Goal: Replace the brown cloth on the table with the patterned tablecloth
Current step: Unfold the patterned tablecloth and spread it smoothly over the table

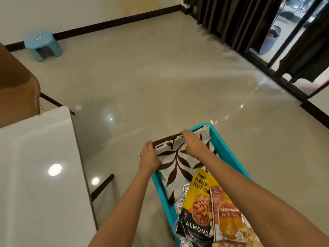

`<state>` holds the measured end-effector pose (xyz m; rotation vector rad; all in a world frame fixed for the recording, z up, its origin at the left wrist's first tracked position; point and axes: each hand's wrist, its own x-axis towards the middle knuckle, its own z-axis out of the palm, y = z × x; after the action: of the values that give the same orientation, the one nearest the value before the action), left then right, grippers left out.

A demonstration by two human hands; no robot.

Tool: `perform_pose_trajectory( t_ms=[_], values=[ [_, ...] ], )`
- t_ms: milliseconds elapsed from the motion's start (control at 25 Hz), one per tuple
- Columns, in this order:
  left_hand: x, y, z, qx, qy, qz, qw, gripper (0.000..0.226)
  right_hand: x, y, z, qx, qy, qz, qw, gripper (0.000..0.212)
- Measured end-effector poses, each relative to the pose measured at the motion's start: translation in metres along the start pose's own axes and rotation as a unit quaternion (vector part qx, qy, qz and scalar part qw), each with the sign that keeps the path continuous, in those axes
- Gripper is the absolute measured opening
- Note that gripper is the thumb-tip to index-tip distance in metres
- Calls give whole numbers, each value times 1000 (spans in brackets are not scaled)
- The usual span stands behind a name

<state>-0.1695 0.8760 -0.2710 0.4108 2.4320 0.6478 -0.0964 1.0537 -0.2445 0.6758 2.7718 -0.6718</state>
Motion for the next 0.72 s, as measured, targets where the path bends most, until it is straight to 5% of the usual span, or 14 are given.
perform_pose_trajectory(
  t_ms=[160, 320, 400, 560, 720],
  values=[
    [34, 2, 5, 105, 31, 31, 994, 86, 31, 13, 12, -90, -25, -34, 995, 71],
    [40, 6, 9, 115, 89, 90, 985, 31, 44, 16, 16, -139, 28, -53, 988, 31],
    [37, 8, 5, 99, 73, 99, 987, 22, 37, 14, 11, -137, 30, -47, 989, 18],
    [12, 25, -8, 84, 0, 146, 986, 18, 14, 14, -6, -140, 6, -22, 990, 28],
    [-31, 48, -40, -11, 25, 178, 984, 16, -15, -11, -51, -192, 65, -48, 978, 32]
  ],
)
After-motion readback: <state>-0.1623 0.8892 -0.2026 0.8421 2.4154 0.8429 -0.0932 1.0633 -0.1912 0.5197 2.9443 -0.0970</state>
